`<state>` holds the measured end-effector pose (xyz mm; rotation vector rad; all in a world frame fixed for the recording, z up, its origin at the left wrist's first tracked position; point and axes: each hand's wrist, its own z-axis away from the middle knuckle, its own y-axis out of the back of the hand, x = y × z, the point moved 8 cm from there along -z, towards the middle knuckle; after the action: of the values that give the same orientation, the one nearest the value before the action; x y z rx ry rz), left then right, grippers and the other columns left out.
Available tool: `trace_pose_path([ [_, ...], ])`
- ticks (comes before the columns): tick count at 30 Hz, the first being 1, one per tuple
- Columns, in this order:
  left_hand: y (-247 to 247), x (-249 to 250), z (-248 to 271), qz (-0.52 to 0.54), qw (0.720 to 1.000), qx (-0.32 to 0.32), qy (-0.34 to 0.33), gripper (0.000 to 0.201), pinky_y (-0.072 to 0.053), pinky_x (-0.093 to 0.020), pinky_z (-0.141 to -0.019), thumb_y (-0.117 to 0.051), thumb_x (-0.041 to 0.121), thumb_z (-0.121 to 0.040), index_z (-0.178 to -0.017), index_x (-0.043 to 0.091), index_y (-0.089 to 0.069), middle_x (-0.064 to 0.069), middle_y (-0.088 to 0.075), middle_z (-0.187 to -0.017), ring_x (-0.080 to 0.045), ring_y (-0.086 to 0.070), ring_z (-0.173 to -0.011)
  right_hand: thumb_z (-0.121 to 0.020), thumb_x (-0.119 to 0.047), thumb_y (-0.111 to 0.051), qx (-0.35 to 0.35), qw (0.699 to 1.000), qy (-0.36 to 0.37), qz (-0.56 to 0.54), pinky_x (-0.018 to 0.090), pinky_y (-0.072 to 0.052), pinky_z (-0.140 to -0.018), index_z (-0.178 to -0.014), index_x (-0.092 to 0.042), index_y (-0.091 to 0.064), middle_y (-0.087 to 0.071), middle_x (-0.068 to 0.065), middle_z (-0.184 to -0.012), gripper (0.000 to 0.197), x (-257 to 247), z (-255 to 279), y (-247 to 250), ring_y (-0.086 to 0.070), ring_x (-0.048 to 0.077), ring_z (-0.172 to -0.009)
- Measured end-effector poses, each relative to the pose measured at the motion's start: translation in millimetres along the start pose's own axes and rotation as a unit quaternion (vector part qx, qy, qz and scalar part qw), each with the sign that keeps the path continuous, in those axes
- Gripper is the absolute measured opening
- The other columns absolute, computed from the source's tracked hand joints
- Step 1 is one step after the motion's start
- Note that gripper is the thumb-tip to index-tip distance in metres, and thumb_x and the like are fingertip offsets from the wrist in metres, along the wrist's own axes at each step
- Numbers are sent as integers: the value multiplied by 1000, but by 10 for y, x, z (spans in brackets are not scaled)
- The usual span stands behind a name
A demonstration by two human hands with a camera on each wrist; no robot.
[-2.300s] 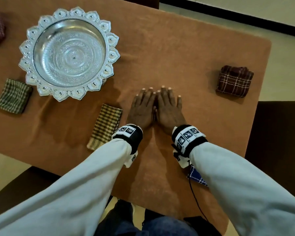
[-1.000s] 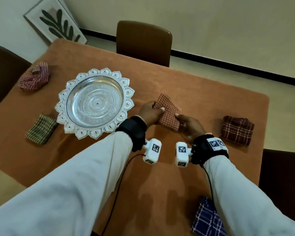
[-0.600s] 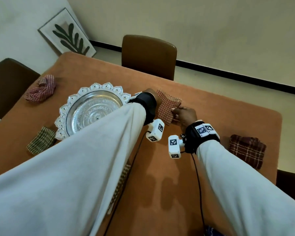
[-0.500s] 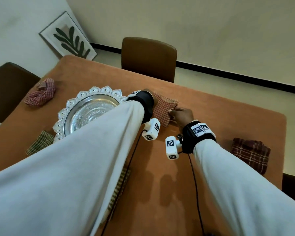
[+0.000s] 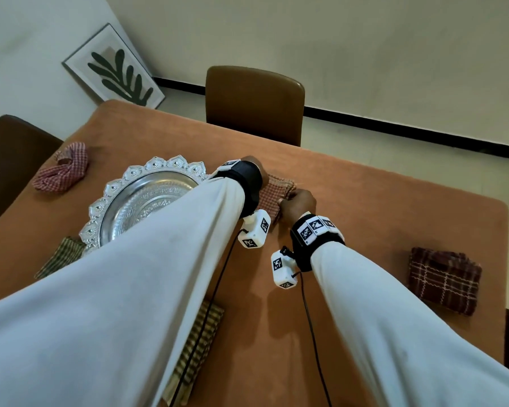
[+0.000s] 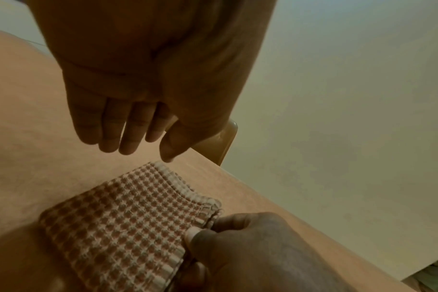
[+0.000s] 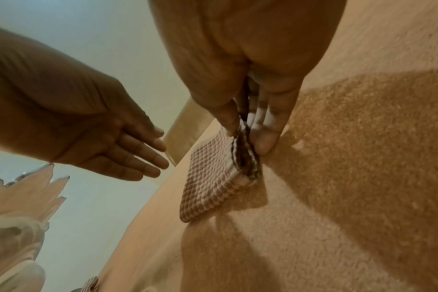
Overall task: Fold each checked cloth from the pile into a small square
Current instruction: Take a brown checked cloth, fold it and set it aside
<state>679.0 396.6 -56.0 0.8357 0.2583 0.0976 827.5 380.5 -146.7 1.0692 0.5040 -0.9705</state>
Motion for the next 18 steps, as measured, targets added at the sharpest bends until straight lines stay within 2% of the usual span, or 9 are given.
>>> trace_pose_path([
  [3,114,-24,117,40,998,45,-5,31,-50,-44,-95,-56,27,-87,-112,10,-64,-12,-65,-115,-37,-62,-105,-86,-17,-65,17,1000,-7,8,29,-50,-77,-103,-9,-68,-71,13,-107,19,-17,44,112,-66,33,-95],
  [6,282,-70,351,138,984,109,-17,19,-52,-36,-84,-55,22,-91,-98,6,-62,-12,-64,-100,-32,-62,-93,-90,-16,-60,17,1000,9,-12,28,-51,-78,-119,-12,-63,-69,11,-114,30,-58,153,260,-65,29,-92],
  [8,398,-87,536,199,967,150,-40,18,-50,-33,-75,-55,18,-92,-97,4,-66,-13,-65,-97,-31,-61,-89,-90,-15,-58,8,1000,26,9,25,-47,-76,-126,-12,-60,-68,10,-116,37,-55,271,360,-65,28,-93],
  [10,469,-131,829,247,951,171,-76,22,-51,-32,-79,-56,18,-91,-102,5,-70,-11,-69,-102,-28,-63,-94,-88,-17,-59,-5,999,36,37,27,-50,-78,-124,-12,-63,-69,11,-115,36,-12,451,434,-67,29,-96],
  [11,493,-159,983,265,943,178,-99,22,-50,-31,-82,-57,18,-91,-103,7,-72,-9,-70,-104,-26,-64,-96,-88,-18,-61,-14,998,44,49,31,-53,-82,-120,-12,-65,-71,12,-113,33,-5,572,461,-67,30,-96],
  [13,515,-223,1315,291,925,194,-147,20,-46,-27,-81,-59,21,-92,-103,12,-74,-4,-71,-105,-18,-62,-95,-87,-18,-62,-18,995,66,79,35,-52,-93,-114,-11,-68,-71,13,-111,29,-3,814,498,-66,31,-102],
  [15,451,-337,1705,299,911,210,-190,19,-43,-25,-77,-60,23,-93,-103,15,-73,-1,-71,-103,-14,-61,-90,-88,-17,-62,-12,990,97,105,32,-46,-96,-114,-8,-69,-70,12,-115,28,-42,1120,492,-63,29,-109],
  [18,151,-591,2221,316,895,213,-232,16,-48,-26,-76,-60,21,-93,-102,13,-71,-3,-72,-97,-14,-63,-86,-90,-18,-60,-32,984,128,120,28,-44,-93,-114,-10,-69,-69,9,-118,27,-101,1638,337,-62,26,-110],
])
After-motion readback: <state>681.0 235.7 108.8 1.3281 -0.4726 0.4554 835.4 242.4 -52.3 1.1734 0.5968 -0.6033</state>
